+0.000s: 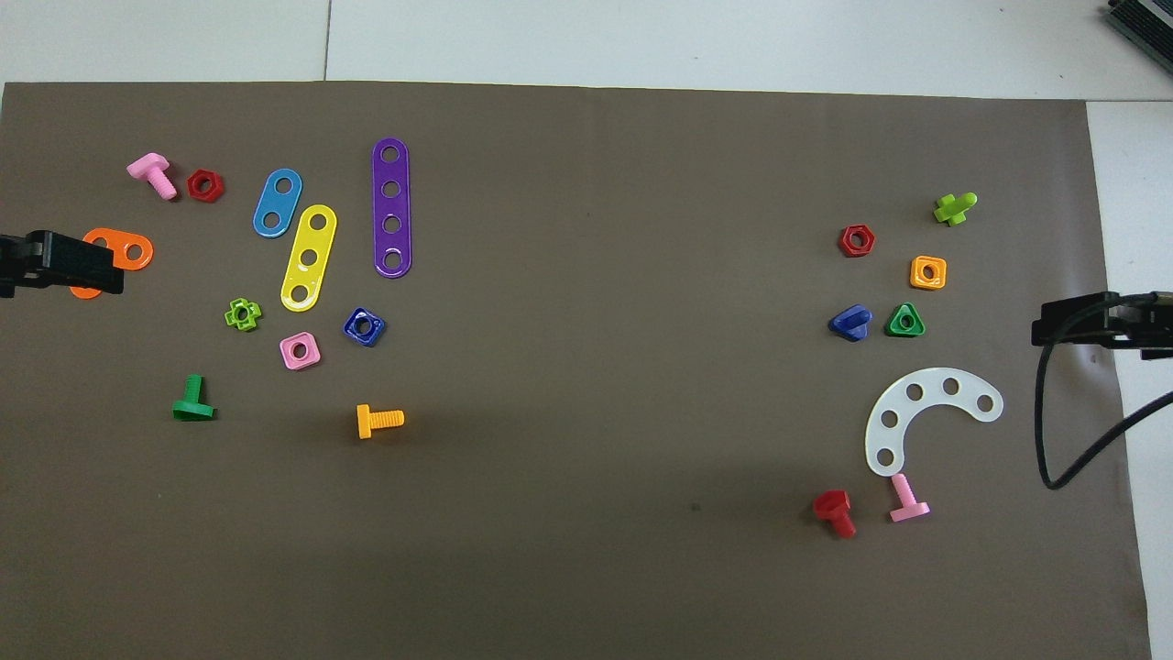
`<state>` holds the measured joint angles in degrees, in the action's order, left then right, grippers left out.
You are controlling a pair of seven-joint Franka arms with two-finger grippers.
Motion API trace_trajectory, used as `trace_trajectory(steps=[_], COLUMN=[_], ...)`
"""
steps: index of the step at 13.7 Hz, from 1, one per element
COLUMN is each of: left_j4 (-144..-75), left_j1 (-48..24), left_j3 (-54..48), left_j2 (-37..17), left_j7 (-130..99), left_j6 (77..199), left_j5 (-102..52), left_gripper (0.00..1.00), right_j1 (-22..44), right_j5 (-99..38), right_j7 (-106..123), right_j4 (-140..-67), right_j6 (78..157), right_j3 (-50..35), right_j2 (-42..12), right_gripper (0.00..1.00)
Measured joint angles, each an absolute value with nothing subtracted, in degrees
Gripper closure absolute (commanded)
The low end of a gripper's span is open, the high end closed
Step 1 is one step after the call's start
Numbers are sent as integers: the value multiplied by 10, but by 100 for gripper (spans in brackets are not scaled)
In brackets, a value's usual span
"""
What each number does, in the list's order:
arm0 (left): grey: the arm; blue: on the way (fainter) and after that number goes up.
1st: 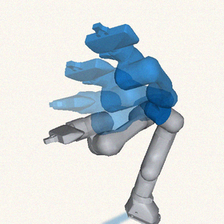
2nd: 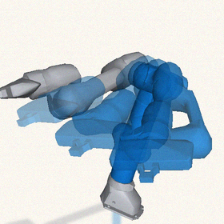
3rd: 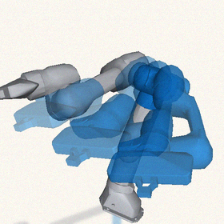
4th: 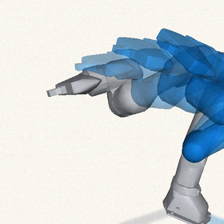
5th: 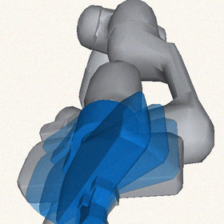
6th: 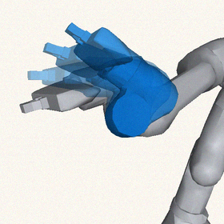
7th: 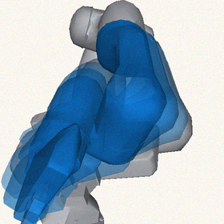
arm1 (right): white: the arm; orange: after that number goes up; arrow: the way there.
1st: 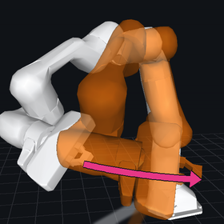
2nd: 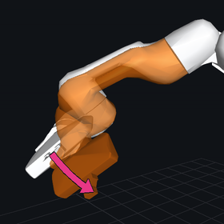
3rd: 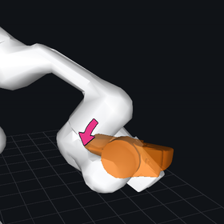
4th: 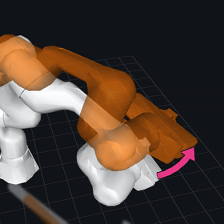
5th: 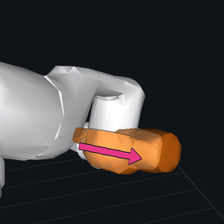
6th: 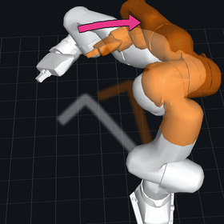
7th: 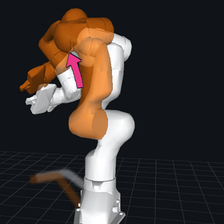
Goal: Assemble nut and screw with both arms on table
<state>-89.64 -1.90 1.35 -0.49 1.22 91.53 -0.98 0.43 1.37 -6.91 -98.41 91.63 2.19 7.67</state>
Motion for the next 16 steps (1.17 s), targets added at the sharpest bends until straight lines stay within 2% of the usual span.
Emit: trace_trajectory(steps=[10,13,16], left_j4=[-896,-896,-896], left_j1=[-19,-19,-19], left_j3=[13,13,13], left_j2=[-5,-5,-5], left_j7=[12,12,12], left_j6=[915,915,915], left_j5=[-10,-10,-10], left_gripper=[0,0,0], right_j1=[7,18,35], right_j5=[14,13,13], right_j7=[-53,-52,-52], right_j4=[-990,-997,-1002], right_j6=[919,974,1057], right_j3=[19,18,17], right_j2=[64,19,-54], right_gripper=[0,0,0])
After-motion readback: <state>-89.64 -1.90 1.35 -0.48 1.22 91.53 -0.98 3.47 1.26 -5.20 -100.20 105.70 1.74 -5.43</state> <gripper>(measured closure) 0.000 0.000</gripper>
